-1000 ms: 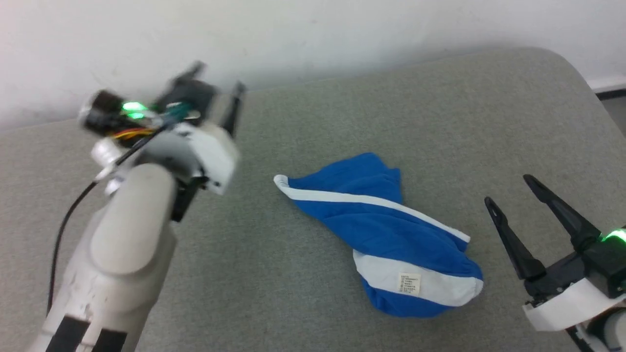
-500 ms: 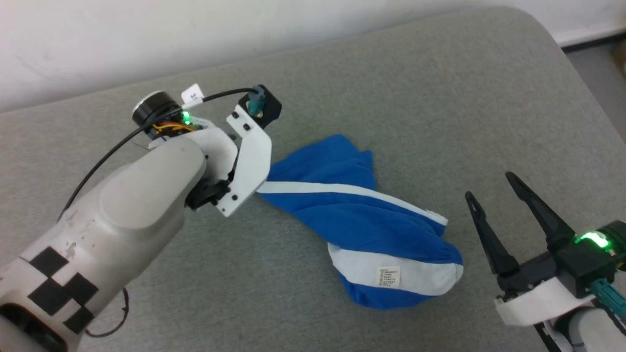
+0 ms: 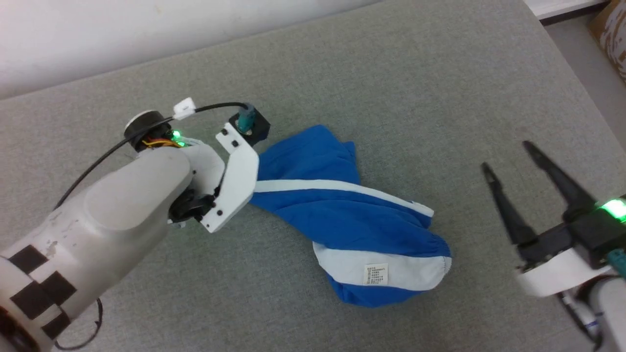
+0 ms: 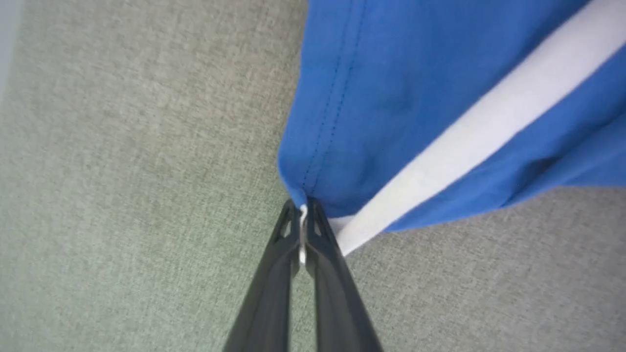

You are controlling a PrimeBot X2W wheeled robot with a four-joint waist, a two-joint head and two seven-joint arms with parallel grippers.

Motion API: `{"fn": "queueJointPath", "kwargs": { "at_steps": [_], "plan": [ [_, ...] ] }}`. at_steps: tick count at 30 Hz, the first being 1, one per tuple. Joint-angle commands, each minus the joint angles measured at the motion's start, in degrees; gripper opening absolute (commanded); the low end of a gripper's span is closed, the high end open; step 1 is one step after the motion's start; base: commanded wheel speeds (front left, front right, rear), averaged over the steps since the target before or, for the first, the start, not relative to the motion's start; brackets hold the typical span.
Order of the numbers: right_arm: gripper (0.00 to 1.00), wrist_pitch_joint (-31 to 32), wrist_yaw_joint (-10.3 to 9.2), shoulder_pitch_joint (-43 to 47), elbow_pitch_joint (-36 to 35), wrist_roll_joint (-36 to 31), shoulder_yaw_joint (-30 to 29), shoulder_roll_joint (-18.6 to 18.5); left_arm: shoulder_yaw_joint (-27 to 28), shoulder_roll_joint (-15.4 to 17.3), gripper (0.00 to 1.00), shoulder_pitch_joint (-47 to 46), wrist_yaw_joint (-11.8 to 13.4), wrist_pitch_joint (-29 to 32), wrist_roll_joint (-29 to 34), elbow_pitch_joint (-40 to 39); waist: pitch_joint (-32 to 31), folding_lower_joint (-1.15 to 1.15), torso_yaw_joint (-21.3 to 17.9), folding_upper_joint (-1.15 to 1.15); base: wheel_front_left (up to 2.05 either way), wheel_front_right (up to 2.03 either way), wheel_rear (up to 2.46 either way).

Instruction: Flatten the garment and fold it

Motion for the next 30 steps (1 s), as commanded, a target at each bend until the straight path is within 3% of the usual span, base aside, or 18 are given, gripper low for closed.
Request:
{"fn": "queueJointPath", "kwargs": {
  "at_steps": [1, 7, 13, 16, 20, 25, 30],
  "plan": [
    [1.0, -0.3, -0.12, -1.3, 0.5, -0.3, -0.1, -2.0, -0.5, 1.5, 0.0, 0.6, -0.1, -2.4, -0.7, 0.4, -1.9, 0.0, 1.7, 0.0, 0.0, 0.0, 0.0],
    [1.0, 5.2, -0.12, -4.1, 0.2, 4.1, 4.8, -11.9, 1.1, 4.1, 0.0, 0.9, -0.1, -11.0, -2.4, -1.3, -5.1, 0.0, 5.8, 0.0, 0.0, 0.0, 0.0],
    [1.0, 15.2, -0.12, -9.2, -2.1, 15.7, 16.9, -22.6, 1.8, 6.3, 0.0, 3.1, 1.2, -13.9, -2.7, -4.7, -5.6, 0.0, 9.5, 0.0, 0.0, 0.0, 0.0],
    [1.0, 18.3, -0.12, -13.9, -2.0, 20.5, 23.1, -25.6, 1.9, 6.8, 0.0, 4.2, 2.2, -14.7, -2.9, -6.5, -5.3, 0.0, 10.9, 0.0, 0.0, 0.0, 0.0],
    [1.0, 21.4, -0.12, -21.3, 1.7, 25.2, 31.4, -25.5, 1.8, 6.5, 0.0, 4.8, 3.1, -15.0, -2.8, -7.9, -4.6, 0.0, 12.7, 0.0, 0.0, 0.0, 0.0],
    [1.0, 26.2, -0.12, -29.7, 10.0, 31.8, 42.2, -22.4, 1.9, 5.6, 0.0, 4.1, 3.2, -15.4, -2.3, -8.2, -3.3, 0.0, 14.2, 0.0, 0.0, 0.0, 0.0],
    [1.0, 26.7, -0.12, -36.2, 19.3, 36.3, 51.1, -18.7, 1.9, 4.6, 0.0, 2.7, 3.0, -15.8, -1.7, -7.9, -1.4, 0.0, 15.3, 0.0, 0.0, 0.0, 0.0]
  ]
}}
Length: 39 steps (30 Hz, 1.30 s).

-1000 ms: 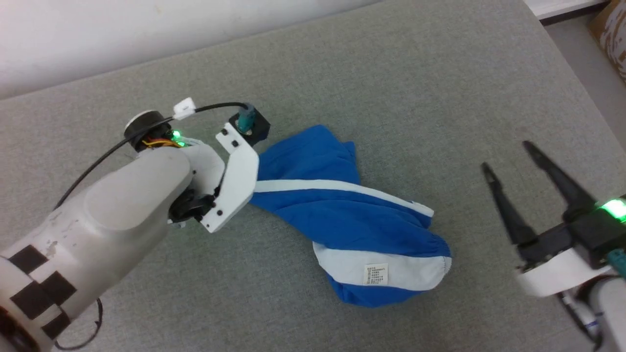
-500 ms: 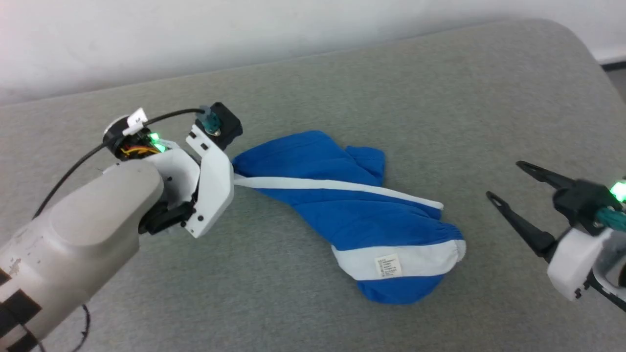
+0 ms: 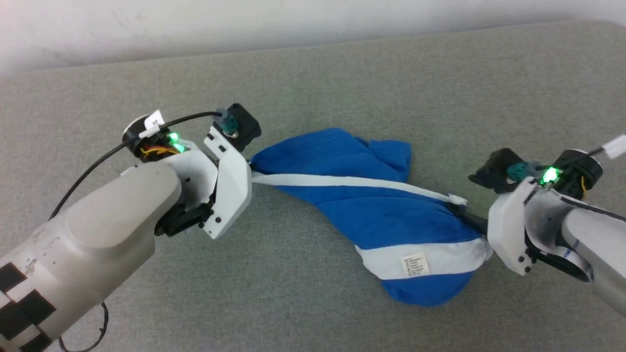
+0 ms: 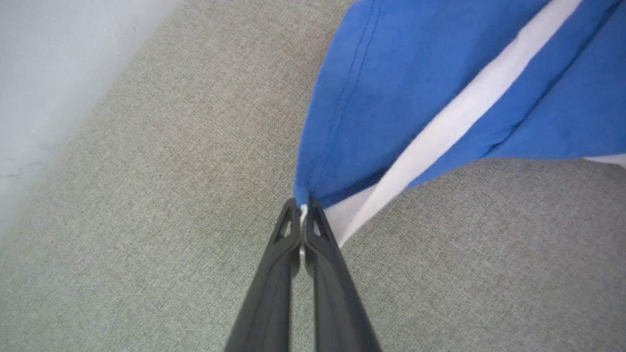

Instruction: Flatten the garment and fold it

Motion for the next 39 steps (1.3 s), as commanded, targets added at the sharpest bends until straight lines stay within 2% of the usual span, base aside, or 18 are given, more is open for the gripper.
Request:
{"fn": "queueJointPath", "kwargs": {
  "at_steps": [1, 4, 7, 11, 12, 13, 16, 21, 27, 33, 39],
  "plan": [
    [1.0, 0.2, -0.12, -2.0, 3.4, 1.5, 2.7, 1.5, 0.1, -0.5, 0.0, -1.0, 0.1, -0.5, 0.6, 0.2, 1.6, 0.0, 1.1, 0.0, 0.0, 0.0, 0.0],
    [1.0, 0.6, -0.12, -3.2, 6.9, 3.2, 6.4, 2.9, 0.1, -1.1, 0.0, -1.5, 0.1, -0.6, 0.8, 0.3, 2.3, 0.0, 1.6, 0.0, 0.0, 0.0, 0.0],
    [1.0, 4.2, -0.12, -3.6, 9.4, 6.4, 10.9, 4.1, 0.0, -1.9, 0.0, -2.2, -0.1, -0.9, 1.1, 0.9, 3.2, 0.0, 2.2, 0.0, 0.0, 0.0, 0.0],
    [1.0, 7.1, -0.12, -3.2, 8.6, 8.7, 12.1, 4.3, 0.0, -2.6, 0.0, -2.3, -0.3, -1.5, 1.0, 1.8, 3.4, 0.0, 2.6, 0.0, 0.0, 0.0, 0.0],
    [0.21, 6.8, -0.12, -3.3, 8.3, 8.5, 12.2, 4.1, 0.0, -2.7, 0.0, -2.2, -0.3, -1.7, 1.0, 2.1, 3.2, 0.0, 2.5, 0.0, 0.0, 0.0, 0.0],
    [0.0, 6.1, -0.12, -3.6, 8.0, 8.1, 12.2, 3.9, 0.0, -2.7, 0.0, -2.0, -0.4, -1.9, 0.8, 2.4, 3.0, 0.0, 2.3, 0.0, 0.0, 0.0, 0.0],
    [0.0, 2.0, -0.12, -4.7, 8.5, 7.7, 12.3, 3.2, 0.3, -2.5, 0.0, -1.0, -0.5, -3.2, 0.2, 3.2, 1.7, 0.0, 1.7, 0.0, 0.0, 0.0, 0.0],
    [0.0, -10.2, -0.12, -7.8, 9.9, 7.6, 11.5, 2.2, 1.7, -2.3, 0.0, 0.5, -0.4, -7.3, -1.0, 4.3, -1.8, 0.0, 0.8, 0.0, 0.0, 0.0, 0.0],
    [0.0, -21.8, -0.12, -11.0, 10.4, 6.0, 7.0, 0.8, 4.9, -1.4, 0.0, 0.1, 2.3, -14.5, 0.0, 3.7, -6.3, 0.0, 0.1, 0.0, 0.0, 0.0, 0.0],
    [0.0, -25.5, -0.12, -13.8, 9.4, 4.3, -1.4, 1.1, 9.9, -1.2, 0.0, -3.7, 6.3, -22.1, 1.4, 2.6, -8.0, 0.0, 0.0, 0.0, 0.0, 0.0, 0.0],
    [0.0, -25.7, -0.12, -19.1, 10.6, 1.5, -9.3, 3.0, 15.2, -3.3, 0.0, -10.3, 9.2, -26.7, 1.4, 1.9, -5.5, 0.0, 0.1, 0.0, 0.0, 0.0, 0.0]
  ]
}}
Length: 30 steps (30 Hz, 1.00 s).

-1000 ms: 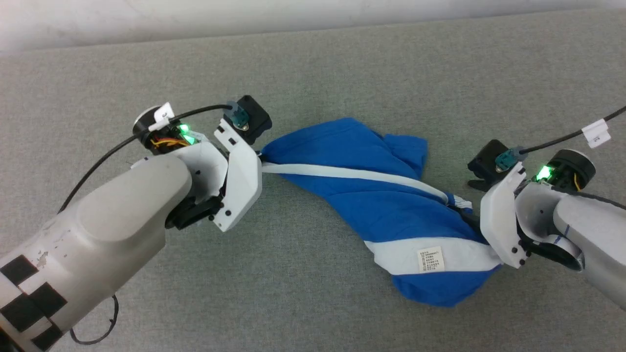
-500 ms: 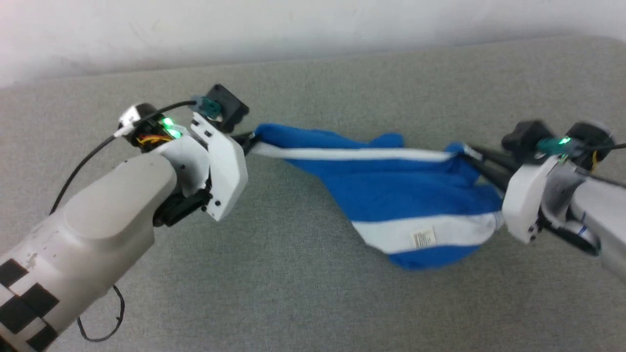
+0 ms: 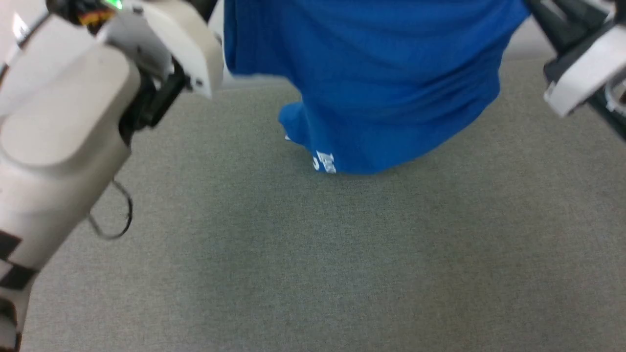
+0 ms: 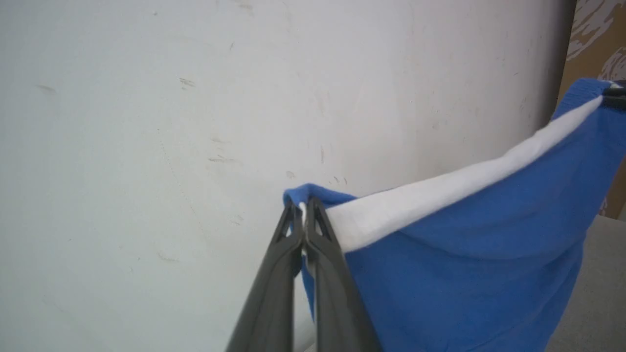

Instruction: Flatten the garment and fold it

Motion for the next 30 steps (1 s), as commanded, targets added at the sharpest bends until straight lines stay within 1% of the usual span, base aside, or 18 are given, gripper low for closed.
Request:
{"fn": "queueJointPath", "kwargs": {
  "at_steps": [1, 5, 12, 16, 20, 23, 25, 28, 30],
  "plan": [
    [0.0, 0.2, -0.13, -1.9, 0.5, -0.9, -1.1, 0.9, 0.7, -0.7, 0.0, -2.0, 0.7, -0.6, 0.3, 0.4, 2.0, 0.01, 0.2, 0.0, 0.0, 0.0, 0.0],
    [0.0, 1.4, -0.13, -8.7, 2.2, -4.4, -4.5, 2.5, 3.2, -2.4, 0.0, -8.8, 2.0, -2.0, 1.6, 2.8, 6.4, 0.01, 0.4, 0.0, 0.0, 0.0, 0.0],
    [0.0, 0.9, -0.13, -22.7, 8.3, -11.3, -14.2, 5.8, 7.9, -5.1, 0.0, -21.0, 4.4, -6.5, 3.7, 7.7, 15.7, 0.01, 1.3, 0.0, 0.0, 0.0, 0.0],
    [0.0, 0.5, -0.13, -30.0, 10.9, -15.5, -18.2, 7.4, 10.7, -5.9, 0.0, -26.7, 4.5, -8.3, 3.2, 9.0, 19.9, 0.01, 1.6, 0.0, 0.0, 0.0, 0.0],
    [0.0, 0.2, -0.13, -35.2, 12.5, -18.4, -20.2, 8.4, 12.7, -5.7, 0.0, -30.5, 4.8, -10.0, 3.2, 9.2, 22.9, 0.01, 2.0, 0.0, 0.0, 0.0, 0.0],
    [0.0, -0.4, -0.13, -36.4, 12.6, -19.4, -21.4, 9.1, 13.3, -5.1, 0.0, -30.5, 4.7, -10.9, 3.1, 9.1, 24.0, 0.01, 2.2, 0.0, 0.0, 0.0, 0.0],
    [0.0, -0.9, -0.13, -35.1, 12.4, -20.5, -21.8, 9.7, 13.4, -4.5, 0.0, -28.8, 5.0, -11.7, 3.1, 8.9, 24.2, 0.01, 2.1, 0.0, 0.0, 0.0, 0.0],
    [0.0, -1.3, -0.13, -30.3, 11.5, -22.3, -22.1, 10.9, 13.4, -4.4, 0.0, -23.8, 5.7, -12.9, 2.5, 8.3, 23.8, 0.01, 2.0, 0.0, 0.0, 0.0, 0.0],
    [0.0, -1.3, -0.13, -25.8, 9.7, -23.2, -23.0, 11.9, 13.5, -4.6, 0.0, -19.2, 6.1, -13.6, 1.8, 7.8, 23.3, 0.01, 1.9, 0.0, 0.0, 0.0, 0.0]
  ]
}}
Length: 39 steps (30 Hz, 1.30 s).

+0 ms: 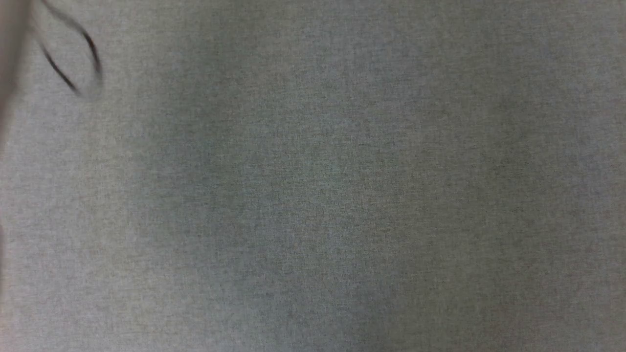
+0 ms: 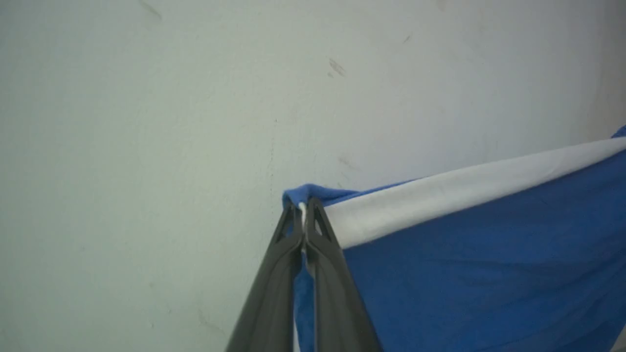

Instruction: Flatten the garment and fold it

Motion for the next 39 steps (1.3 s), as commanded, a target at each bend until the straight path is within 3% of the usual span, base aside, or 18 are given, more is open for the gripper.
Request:
{"fn": "queueJointPath", "kwargs": {
  "at_steps": [1, 7, 14, 19, 25, 31, 39],
  "plan": [
    [0.0, -0.3, -0.15, 4.5, -1.6, -0.9, -0.7, 0.4, 0.8, 0.2, 0.0, 4.5, 0.9, -0.8, -0.9, -0.5, -0.7, -0.03, -0.1, 0.0, 0.0, 0.0, 0.0],
    [0.0, -0.3, -0.15, 23.8, -10.2, -5.1, -1.5, 0.9, 3.5, -1.1, 0.0, 22.6, 2.1, -1.4, -1.4, -4.1, -4.7, -0.03, -0.1, 0.0, 0.0, 0.0, 0.0],
    [0.0, -0.3, -0.15, 47.0, -19.9, -7.0, -4.5, 0.2, 9.1, -0.5, 0.0, 48.3, 4.0, -1.5, 2.7, -12.2, -11.7, -0.03, -1.1, 0.0, 0.0, 0.0, 0.0],
    [0.0, -0.3, -0.15, 62.1, -24.0, -6.8, -5.9, -0.2, 11.0, 0.6, 0.0, 64.9, 5.4, -1.5, 4.0, -16.9, -17.3, -0.03, -1.7, 0.0, 0.0, 0.0, 0.0],
    [0.0, -0.3, -0.15, 77.9, -27.2, -5.8, -8.2, -0.7, 13.4, 1.9, 0.0, 82.0, 8.9, -1.5, 3.4, -23.2, -23.1, -0.03, -1.7, 0.0, 0.0, 0.0, 0.0],
    [0.0, 0.1, -0.15, 90.2, -29.9, -6.2, -10.7, -0.3, 13.7, 3.4, 0.0, 92.5, 12.3, -1.5, 2.3, -27.4, -26.2, -0.03, -0.8, 0.0, 0.0, 0.0, 0.0],
    [0.0, 2.4, -0.15, 103.6, -36.0, -6.7, -16.2, 4.8, 14.3, 5.2, 0.0, 99.9, 14.6, -1.2, 1.5, -31.6, -27.4, -0.03, 0.5, 0.0, 0.0, 0.0, 0.0]
  ]
}}
